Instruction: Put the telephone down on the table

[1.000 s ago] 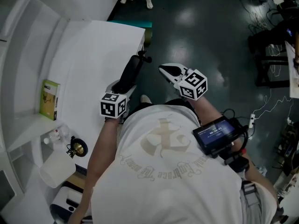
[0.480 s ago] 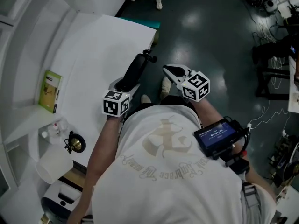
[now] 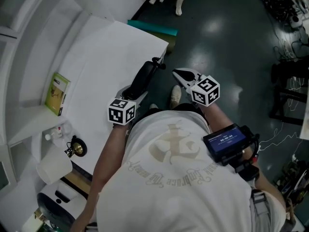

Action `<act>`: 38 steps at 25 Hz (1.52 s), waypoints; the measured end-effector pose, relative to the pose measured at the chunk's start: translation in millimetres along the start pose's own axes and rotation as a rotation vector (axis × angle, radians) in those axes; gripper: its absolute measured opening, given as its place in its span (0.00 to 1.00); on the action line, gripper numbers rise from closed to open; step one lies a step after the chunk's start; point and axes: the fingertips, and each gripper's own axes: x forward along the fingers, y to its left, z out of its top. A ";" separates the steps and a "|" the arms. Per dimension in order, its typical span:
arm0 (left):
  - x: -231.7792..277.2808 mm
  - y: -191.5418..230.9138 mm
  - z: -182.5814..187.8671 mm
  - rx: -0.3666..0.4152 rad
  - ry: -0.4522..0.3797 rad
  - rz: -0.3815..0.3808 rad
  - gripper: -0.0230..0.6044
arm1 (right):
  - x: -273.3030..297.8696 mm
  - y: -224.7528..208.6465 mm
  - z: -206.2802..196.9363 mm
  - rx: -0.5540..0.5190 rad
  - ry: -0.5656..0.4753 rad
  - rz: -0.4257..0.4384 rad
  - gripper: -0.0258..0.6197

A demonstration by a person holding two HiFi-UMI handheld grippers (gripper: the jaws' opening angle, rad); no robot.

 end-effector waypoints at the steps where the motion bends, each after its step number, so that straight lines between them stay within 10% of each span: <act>1: 4.2 0.7 4.5 -0.007 -0.002 0.009 0.48 | 1.1 -6.7 2.6 -0.001 0.001 0.010 0.06; 20: 29.7 12.0 67.1 -0.043 -0.053 0.180 0.48 | 12.5 -63.6 30.9 -0.006 0.002 0.179 0.06; 38: 14.9 82.9 66.6 -0.039 -0.060 0.208 0.48 | 52.5 -52.5 39.5 -0.022 0.014 0.139 0.06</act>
